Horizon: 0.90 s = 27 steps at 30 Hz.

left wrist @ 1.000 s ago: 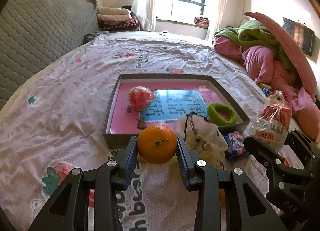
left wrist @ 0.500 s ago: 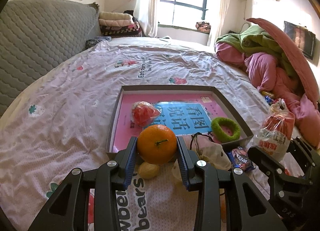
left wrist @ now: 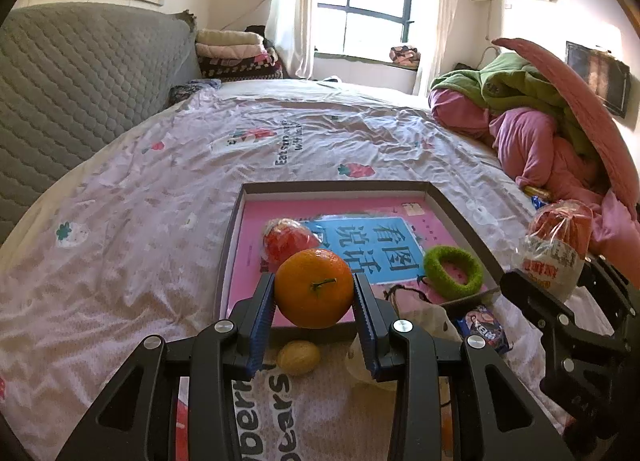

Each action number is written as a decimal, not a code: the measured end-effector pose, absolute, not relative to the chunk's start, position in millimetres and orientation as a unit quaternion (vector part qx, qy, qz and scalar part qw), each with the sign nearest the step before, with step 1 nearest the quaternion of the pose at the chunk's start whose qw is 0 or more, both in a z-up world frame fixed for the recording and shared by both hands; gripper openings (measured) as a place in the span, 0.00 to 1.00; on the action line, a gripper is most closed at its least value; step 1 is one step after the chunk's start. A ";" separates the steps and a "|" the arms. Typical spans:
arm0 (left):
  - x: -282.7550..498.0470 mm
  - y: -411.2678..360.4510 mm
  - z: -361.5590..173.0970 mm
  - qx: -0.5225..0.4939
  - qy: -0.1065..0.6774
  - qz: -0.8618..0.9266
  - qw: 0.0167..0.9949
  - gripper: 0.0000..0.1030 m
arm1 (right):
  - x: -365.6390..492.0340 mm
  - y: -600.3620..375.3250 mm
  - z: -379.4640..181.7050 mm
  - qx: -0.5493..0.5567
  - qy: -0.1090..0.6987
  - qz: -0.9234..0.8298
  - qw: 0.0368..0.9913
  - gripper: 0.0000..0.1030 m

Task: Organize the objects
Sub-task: 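Lift the orange and red-wrapped bag and carry both toward the tray, then lower the held orange and red bag over the pink book in the tray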

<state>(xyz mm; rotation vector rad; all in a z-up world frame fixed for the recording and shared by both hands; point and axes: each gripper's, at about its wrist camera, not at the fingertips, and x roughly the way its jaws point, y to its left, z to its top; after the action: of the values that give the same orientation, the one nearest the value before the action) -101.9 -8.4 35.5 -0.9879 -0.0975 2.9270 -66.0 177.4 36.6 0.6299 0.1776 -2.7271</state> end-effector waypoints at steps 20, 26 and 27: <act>-136.0 -12.1 56.9 -0.311 -0.012 0.950 0.028 0.38 | -95.1 185.6 59.4 0.191 0.066 -0.966 0.159 0.57; -148.0 -18.4 60.9 -0.314 -0.009 0.949 0.028 0.38 | -106.7 187.5 63.3 0.188 0.068 -0.967 0.158 0.57; -150.9 -19.9 61.6 -0.315 -0.005 0.949 0.026 0.38 | -108.4 188.5 63.6 0.187 0.067 -0.967 0.158 0.57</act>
<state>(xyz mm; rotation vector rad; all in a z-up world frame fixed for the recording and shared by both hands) -150.9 -19.9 61.6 -0.9734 -0.0164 2.9312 -108.4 188.5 63.6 0.5355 0.1928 -2.7663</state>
